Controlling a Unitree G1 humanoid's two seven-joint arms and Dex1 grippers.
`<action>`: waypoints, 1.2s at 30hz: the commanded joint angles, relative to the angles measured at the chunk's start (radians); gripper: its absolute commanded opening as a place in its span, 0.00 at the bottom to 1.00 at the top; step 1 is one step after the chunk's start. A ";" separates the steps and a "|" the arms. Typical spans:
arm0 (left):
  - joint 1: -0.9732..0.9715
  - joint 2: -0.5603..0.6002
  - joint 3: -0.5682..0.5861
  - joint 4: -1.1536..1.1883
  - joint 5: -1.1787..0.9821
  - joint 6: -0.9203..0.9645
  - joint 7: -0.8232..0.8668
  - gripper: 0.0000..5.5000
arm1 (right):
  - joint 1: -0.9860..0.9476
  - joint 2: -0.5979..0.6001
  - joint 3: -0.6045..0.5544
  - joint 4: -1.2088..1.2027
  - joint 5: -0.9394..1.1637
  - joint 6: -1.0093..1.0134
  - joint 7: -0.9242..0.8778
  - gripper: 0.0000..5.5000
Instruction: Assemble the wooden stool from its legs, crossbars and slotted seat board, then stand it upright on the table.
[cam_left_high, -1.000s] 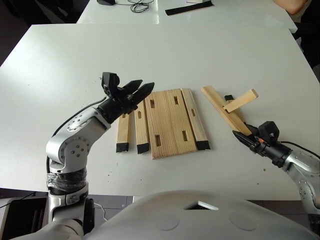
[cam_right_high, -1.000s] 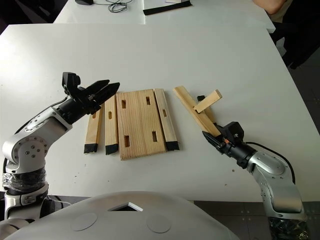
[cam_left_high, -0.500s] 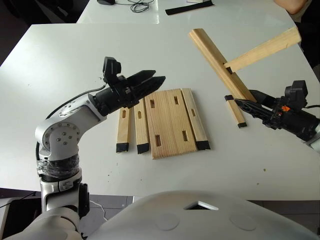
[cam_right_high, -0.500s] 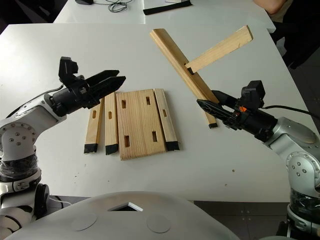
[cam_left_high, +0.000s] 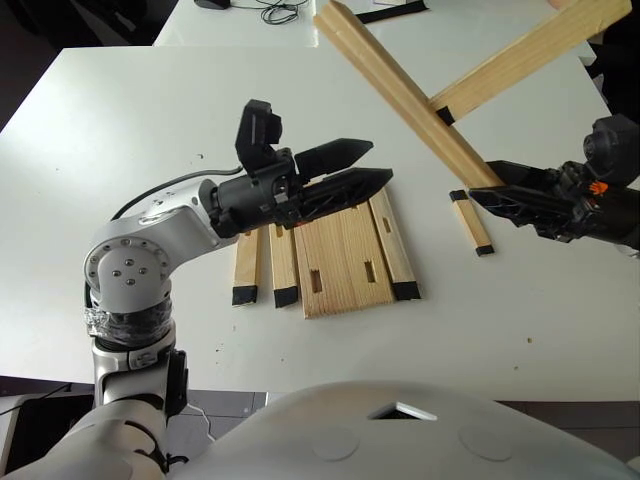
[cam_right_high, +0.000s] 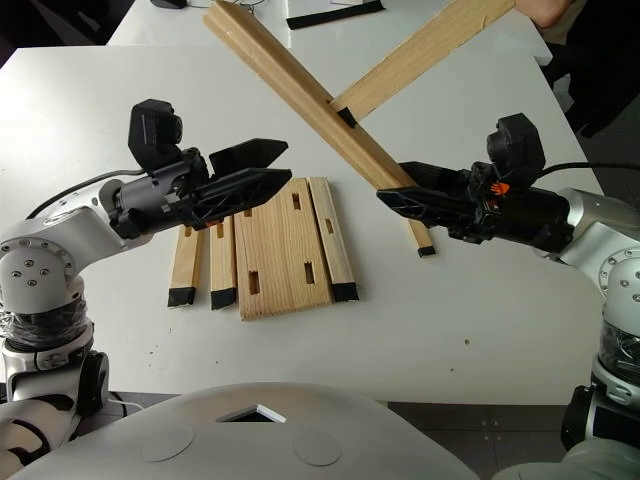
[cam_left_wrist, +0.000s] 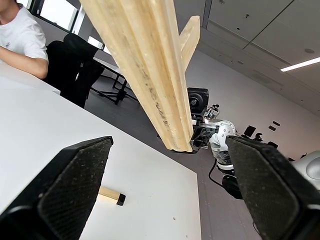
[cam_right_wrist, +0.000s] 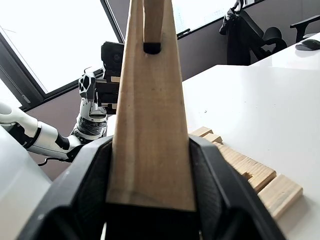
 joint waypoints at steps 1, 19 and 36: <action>-0.001 -0.009 -0.011 -0.014 -0.069 -0.016 0.019 0.76 | 0.000 -0.010 0.008 -0.021 0.081 0.051 0.016 0.38; -0.048 0.021 -0.052 -0.012 -0.149 -0.066 0.073 0.76 | 0.010 -0.009 0.067 -0.097 0.030 0.021 0.074 0.38; -0.014 0.056 -0.086 -0.045 -0.079 -0.065 0.002 0.37 | 0.030 -0.047 0.091 -0.094 -0.034 -0.001 0.124 0.38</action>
